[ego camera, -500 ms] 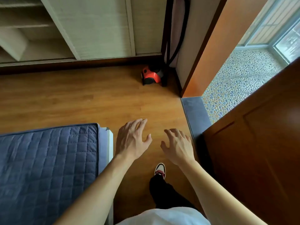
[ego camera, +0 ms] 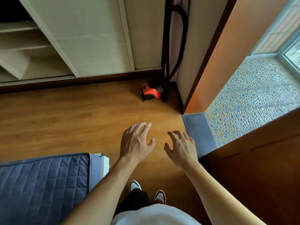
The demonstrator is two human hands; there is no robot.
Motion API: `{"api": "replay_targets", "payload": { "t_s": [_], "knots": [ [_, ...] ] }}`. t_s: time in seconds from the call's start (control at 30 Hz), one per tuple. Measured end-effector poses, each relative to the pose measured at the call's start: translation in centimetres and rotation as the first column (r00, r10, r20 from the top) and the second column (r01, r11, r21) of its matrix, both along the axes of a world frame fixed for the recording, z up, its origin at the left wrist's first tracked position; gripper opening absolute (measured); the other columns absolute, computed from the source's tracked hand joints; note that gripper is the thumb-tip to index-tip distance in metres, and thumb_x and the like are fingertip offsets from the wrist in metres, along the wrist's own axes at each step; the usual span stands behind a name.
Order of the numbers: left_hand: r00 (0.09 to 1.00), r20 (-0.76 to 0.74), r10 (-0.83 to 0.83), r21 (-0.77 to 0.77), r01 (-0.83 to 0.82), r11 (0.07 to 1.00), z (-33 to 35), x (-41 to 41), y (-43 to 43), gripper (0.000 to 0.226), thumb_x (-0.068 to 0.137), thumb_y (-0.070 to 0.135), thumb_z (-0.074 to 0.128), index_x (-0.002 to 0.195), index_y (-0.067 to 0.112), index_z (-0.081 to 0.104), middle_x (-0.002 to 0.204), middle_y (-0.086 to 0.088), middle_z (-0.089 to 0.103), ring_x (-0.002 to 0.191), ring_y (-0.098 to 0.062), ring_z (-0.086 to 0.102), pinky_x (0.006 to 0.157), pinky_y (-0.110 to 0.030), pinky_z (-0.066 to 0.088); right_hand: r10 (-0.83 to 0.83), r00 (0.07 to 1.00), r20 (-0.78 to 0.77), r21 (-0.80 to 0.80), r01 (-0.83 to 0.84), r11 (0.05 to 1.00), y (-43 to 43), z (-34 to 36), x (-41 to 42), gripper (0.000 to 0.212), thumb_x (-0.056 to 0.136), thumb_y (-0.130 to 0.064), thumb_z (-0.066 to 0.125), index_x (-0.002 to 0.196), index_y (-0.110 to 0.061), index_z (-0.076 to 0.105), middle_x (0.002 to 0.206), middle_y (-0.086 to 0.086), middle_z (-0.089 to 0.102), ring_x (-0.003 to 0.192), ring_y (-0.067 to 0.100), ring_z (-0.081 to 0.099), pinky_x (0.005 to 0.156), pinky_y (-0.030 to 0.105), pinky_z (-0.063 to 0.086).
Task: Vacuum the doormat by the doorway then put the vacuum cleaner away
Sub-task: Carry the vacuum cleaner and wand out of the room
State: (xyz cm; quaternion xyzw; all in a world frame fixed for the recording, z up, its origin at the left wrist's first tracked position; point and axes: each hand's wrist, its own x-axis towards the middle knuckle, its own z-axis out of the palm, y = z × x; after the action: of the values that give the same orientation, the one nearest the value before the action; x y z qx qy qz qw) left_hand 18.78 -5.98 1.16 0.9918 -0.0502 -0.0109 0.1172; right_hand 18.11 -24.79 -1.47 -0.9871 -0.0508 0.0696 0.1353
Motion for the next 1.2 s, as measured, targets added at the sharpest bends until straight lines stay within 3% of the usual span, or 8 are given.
{"api": "replay_targets", "payload": {
  "t_s": [0.27,0.73,0.93,1.2],
  "knots": [
    [1.000,-0.009,-0.006,-0.061,0.005,0.998,-1.8,10.1,0.5,0.063,0.086,0.051,0.045,0.142,0.023,0.052,0.138,0.002,0.059,0.124,-0.021,0.053,0.103,-0.039,0.046,-0.029,1.000,-0.013,-0.004,0.029,1.000,1.4,-0.7,9.8,0.056,0.093,-0.053,0.054,0.142,-0.026,0.055,0.143,0.003,0.057,0.130,0.026,0.055,0.106,0.044,0.044],
    [0.998,0.005,-0.057,-0.077,0.058,0.995,-1.7,35.8,6.9,0.064,0.087,0.052,0.046,0.144,0.024,0.050,0.141,-0.002,0.057,0.127,-0.022,0.053,0.104,-0.038,0.044,-0.132,0.991,0.009,-0.010,0.132,0.991,6.6,1.0,34.7,0.055,0.095,-0.048,0.059,0.143,-0.022,0.055,0.143,0.007,0.057,0.132,0.030,0.054,0.104,0.046,0.049],
    [0.996,-0.025,-0.088,-0.106,0.085,0.991,-1.8,43.2,7.0,0.063,0.091,0.050,0.050,0.148,0.025,0.044,0.148,-0.002,0.051,0.133,-0.021,0.049,0.111,-0.037,0.036,-0.180,0.983,-0.039,-0.007,0.179,0.984,6.6,0.7,40.7,0.055,0.097,-0.047,0.059,0.145,-0.023,0.053,0.146,0.006,0.055,0.136,0.029,0.051,0.108,0.045,0.045],
    [0.998,-0.027,-0.057,-0.107,0.054,0.993,-2.6,52.9,6.0,0.064,0.086,0.053,0.041,0.143,0.025,0.051,0.143,0.001,0.057,0.129,-0.021,0.053,0.107,-0.038,0.042,-0.185,0.975,-0.119,0.016,0.189,0.982,4.0,-0.7,49.2,0.054,0.095,-0.041,0.059,0.146,-0.023,0.052,0.146,0.004,0.053,0.134,0.028,0.049,0.108,0.042,0.040]
  ]
}}
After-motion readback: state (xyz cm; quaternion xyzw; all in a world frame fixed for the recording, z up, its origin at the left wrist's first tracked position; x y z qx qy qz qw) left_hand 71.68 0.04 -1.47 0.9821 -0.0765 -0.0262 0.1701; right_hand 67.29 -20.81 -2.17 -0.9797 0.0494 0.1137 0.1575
